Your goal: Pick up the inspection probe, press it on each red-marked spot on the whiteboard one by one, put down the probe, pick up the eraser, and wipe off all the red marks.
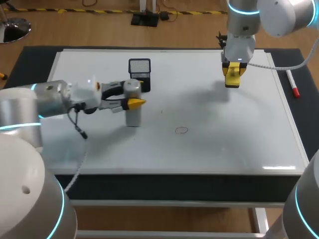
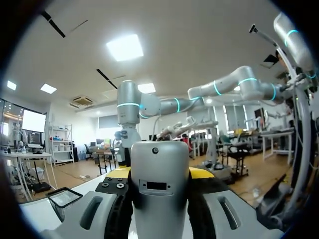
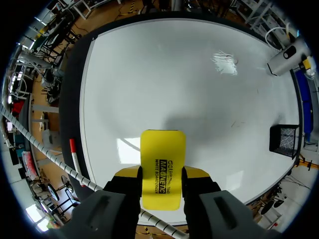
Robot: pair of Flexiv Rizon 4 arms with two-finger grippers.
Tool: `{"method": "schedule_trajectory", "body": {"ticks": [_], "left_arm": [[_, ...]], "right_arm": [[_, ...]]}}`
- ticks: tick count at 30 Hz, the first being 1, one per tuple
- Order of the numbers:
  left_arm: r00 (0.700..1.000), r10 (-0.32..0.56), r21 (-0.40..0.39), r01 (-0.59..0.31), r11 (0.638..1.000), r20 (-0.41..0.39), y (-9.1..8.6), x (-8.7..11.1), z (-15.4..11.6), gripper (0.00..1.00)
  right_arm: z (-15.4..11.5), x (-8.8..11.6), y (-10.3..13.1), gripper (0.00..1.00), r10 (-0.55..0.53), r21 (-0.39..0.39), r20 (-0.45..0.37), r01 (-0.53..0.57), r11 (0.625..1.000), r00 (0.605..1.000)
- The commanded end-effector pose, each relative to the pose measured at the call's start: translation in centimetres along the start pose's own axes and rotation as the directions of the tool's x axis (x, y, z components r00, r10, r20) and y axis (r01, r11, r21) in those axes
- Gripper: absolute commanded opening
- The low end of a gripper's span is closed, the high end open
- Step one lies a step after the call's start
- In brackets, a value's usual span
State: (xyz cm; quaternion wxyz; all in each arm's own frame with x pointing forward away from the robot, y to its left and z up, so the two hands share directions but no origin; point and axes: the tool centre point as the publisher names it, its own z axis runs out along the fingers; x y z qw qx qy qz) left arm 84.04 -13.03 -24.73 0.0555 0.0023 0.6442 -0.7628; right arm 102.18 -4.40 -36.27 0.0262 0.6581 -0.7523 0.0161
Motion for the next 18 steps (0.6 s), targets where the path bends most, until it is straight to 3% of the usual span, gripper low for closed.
{"method": "schedule_trajectory", "body": {"ticks": [1,10,18], "left_arm": [[1.000,0.010,0.007,-0.011,1.000,0.007,-0.4,0.7,-3.6,0.00],[0.999,0.011,0.023,-0.012,1.000,0.046,-0.3,0.7,-6.8,0.00],[0.998,0.021,0.029,-0.022,0.999,0.056,-0.4,0.3,-7.0,0.00]], "right_arm": [[-0.1,0.1,-0.1,0.00,-0.002,0.001,-0.001,0.002,1.000,1.000],[-0.1,0.1,-0.1,0.00,-0.002,0.001,-0.001,0.002,1.000,1.000],[-0.1,0.1,-0.1,0.00,-0.002,0.001,-0.001,0.002,1.000,1.000]]}}
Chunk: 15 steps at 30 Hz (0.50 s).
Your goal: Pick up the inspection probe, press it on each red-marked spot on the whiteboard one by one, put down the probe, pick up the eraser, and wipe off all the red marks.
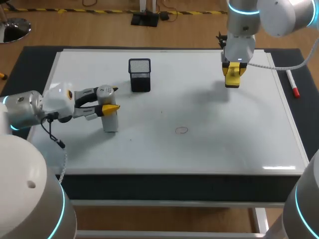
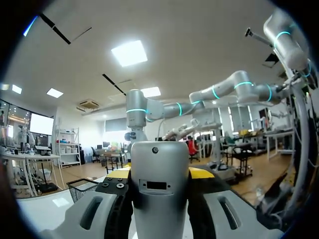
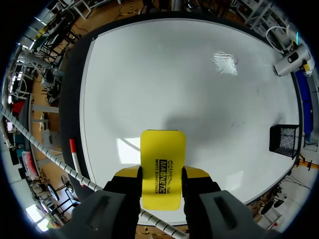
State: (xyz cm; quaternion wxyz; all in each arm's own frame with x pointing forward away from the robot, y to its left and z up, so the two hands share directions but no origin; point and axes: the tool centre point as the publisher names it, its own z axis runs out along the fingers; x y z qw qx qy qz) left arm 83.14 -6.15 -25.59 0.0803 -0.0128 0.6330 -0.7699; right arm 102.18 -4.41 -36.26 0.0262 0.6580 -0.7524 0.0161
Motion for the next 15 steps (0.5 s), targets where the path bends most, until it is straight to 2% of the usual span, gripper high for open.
{"method": "schedule_trajectory", "body": {"ticks": [1,7,10,15], "left_arm": [[1.000,0.005,0.006,-0.005,1.000,-0.001,-0.2,-0.1,0.0,0.00],[1.000,0.009,0.007,-0.009,1.000,-0.002,-0.3,-0.2,0.1,0.00],[1.000,0.009,0.007,-0.009,1.000,-0.002,-0.3,-0.2,0.1,0.00],[1.000,0.009,0.007,-0.009,1.000,-0.002,-0.3,-0.2,0.1,0.00]], "right_arm": [[-0.1,0.1,-0.1,0.00,-0.002,0.001,-0.001,0.002,1.000,1.000],[-0.2,-0.1,0.1,0.00,-0.007,0.003,-0.006,0.007,1.000,1.000],[-0.9,-1.5,1.3,0.00,-0.066,0.025,-0.024,0.066,0.997,0.998],[-2.2,-5.0,4.5,0.00,-0.165,0.048,-0.040,0.167,0.985,0.986]]}}
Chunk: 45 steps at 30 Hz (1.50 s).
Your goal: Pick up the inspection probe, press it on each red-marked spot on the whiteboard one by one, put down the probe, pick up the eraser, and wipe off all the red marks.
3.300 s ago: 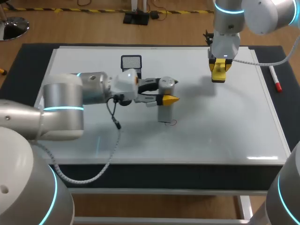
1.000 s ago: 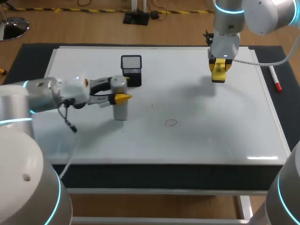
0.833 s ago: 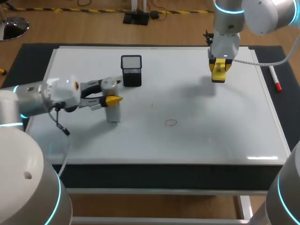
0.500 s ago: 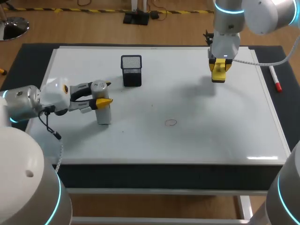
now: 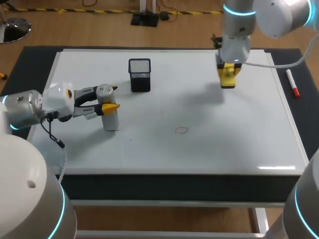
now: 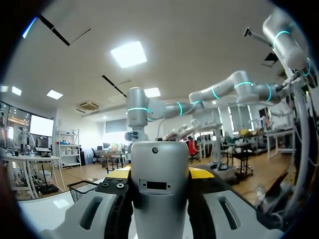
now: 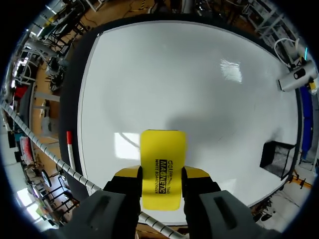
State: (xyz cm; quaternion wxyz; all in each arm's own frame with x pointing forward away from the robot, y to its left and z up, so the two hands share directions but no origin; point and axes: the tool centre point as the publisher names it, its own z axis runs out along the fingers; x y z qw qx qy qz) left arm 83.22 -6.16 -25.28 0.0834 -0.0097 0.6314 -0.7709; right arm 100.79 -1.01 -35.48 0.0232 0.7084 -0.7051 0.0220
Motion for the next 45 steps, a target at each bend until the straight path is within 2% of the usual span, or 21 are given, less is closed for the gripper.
{"method": "schedule_trajectory", "body": {"ticks": [1,7,12,32,40,45], "left_arm": [[1.000,0.001,0.002,-0.001,1.000,-0.002,0.0,-0.1,0.0,0.00],[1.000,0.001,0.002,-0.001,1.000,-0.002,0.0,-0.1,0.0,0.00],[1.000,0.001,0.002,-0.001,1.000,-0.002,0.0,-0.1,0.0,0.00],[1.000,0.001,0.002,-0.001,1.000,-0.002,0.0,-0.1,0.0,0.00],[1.000,0.001,0.002,-0.001,1.000,-0.002,0.0,-0.1,0.0,0.00],[1.000,0.001,0.002,-0.001,1.000,-0.002,0.0,-0.1,0.0,0.00]], "right_arm": [[-1.5,-2.9,2.9,0.00,-0.037,0.035,-0.038,0.038,0.999,0.999],[-2.9,-6.9,6.0,0.00,-0.097,0.063,-0.028,0.099,0.993,0.995],[-3.4,-8.7,8.0,0.00,-0.139,0.024,-0.013,0.139,0.990,0.990],[-3.6,-9.1,8.3,0.00,-0.161,0.015,-0.009,0.161,0.987,0.987],[-0.8,-11.0,12.0,0.00,-0.229,-0.033,0.016,0.229,0.973,0.973],[0.3,-12.8,14.5,0.00,-0.280,-0.060,0.072,0.284,0.957,0.957]]}}
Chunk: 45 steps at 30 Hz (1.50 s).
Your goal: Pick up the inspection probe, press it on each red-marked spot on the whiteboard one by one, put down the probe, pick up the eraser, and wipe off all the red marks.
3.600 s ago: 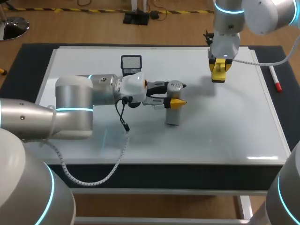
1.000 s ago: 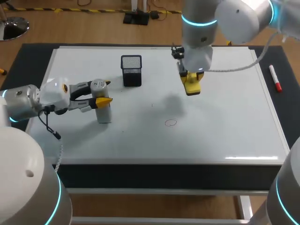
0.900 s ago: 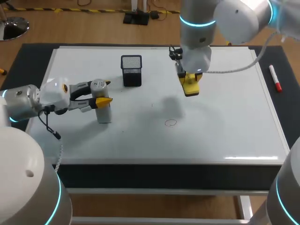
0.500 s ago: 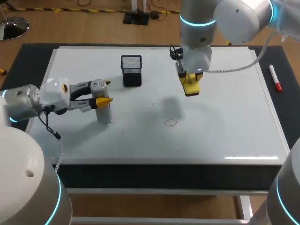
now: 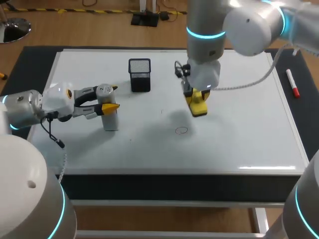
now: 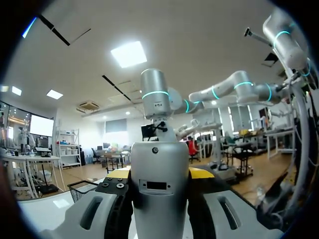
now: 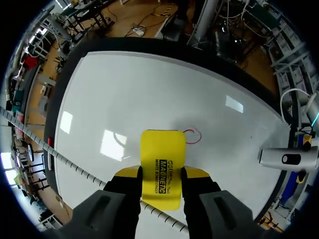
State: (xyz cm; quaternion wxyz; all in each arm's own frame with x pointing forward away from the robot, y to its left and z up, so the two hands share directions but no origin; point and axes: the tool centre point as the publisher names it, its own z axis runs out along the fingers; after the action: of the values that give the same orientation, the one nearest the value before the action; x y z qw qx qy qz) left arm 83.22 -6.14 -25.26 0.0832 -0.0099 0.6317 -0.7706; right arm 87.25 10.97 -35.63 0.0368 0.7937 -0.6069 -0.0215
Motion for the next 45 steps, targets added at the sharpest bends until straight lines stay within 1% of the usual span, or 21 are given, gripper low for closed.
{"method": "schedule_trajectory", "body": {"ticks": [1,5,6,7,9,15,18,25,32,37,45], "left_arm": [[1.000,0.001,0.003,-0.001,1.000,-0.002,0.0,-0.1,0.0,0.00],[1.000,0.001,0.003,-0.001,1.000,-0.002,0.0,-0.1,0.0,0.00],[1.000,0.001,0.003,-0.001,1.000,-0.002,0.0,-0.1,0.0,0.00],[1.000,0.001,0.003,-0.001,1.000,-0.002,0.0,-0.1,0.0,0.00],[1.000,0.001,0.003,-0.001,1.000,-0.002,0.0,-0.1,0.0,0.00],[1.000,0.001,0.003,-0.001,1.000,-0.002,0.0,-0.1,0.0,0.00],[1.000,0.001,0.003,-0.001,1.000,-0.002,0.0,-0.1,0.0,0.00],[1.000,0.001,0.003,-0.001,1.000,-0.002,0.0,-0.1,0.0,0.00],[1.000,0.001,0.003,-0.001,1.000,-0.002,0.0,-0.1,0.0,0.00],[1.000,0.001,0.003,-0.001,1.000,-0.002,0.0,-0.1,0.0,0.00],[1.000,0.001,0.003,-0.001,1.000,-0.002,0.0,-0.1,0.0,0.00]], "right_arm": [[1.1,-1.6,1.2,0.00,-0.036,0.007,0.024,0.036,0.999,0.999],[1.4,-3.6,2.4,0.00,-0.061,0.004,0.047,0.061,0.998,0.997],[1.4,-4.1,2.7,0.00,-0.070,0.005,0.064,0.070,0.998,0.995],[1.5,-4.5,3.0,0.00,-0.063,0.001,0.080,0.063,0.998,0.995],[1.8,-5.2,3.4,0.00,-0.058,-0.003,0.087,0.059,0.998,0.995],[2.7,-6.6,4.0,0.00,-0.009,-0.007,0.075,0.009,1.000,0.997],[3.5,-7.2,4.1,0.00,-0.004,-0.013,0.093,0.006,1.000,0.996],[5.5,-8.4,4.0,0.00,-0.002,-0.015,0.062,0.003,1.000,0.998],[6.4,-8.1,4.0,0.00,-0.007,-0.017,0.053,0.007,1.000,0.999],[6.6,-7.4,4.1,0.00,0.019,-0.016,0.054,-0.018,1.000,0.998],[7.2,-5.1,4.5,0.00,0.074,-0.013,0.042,-0.073,0.997,0.996]]}}
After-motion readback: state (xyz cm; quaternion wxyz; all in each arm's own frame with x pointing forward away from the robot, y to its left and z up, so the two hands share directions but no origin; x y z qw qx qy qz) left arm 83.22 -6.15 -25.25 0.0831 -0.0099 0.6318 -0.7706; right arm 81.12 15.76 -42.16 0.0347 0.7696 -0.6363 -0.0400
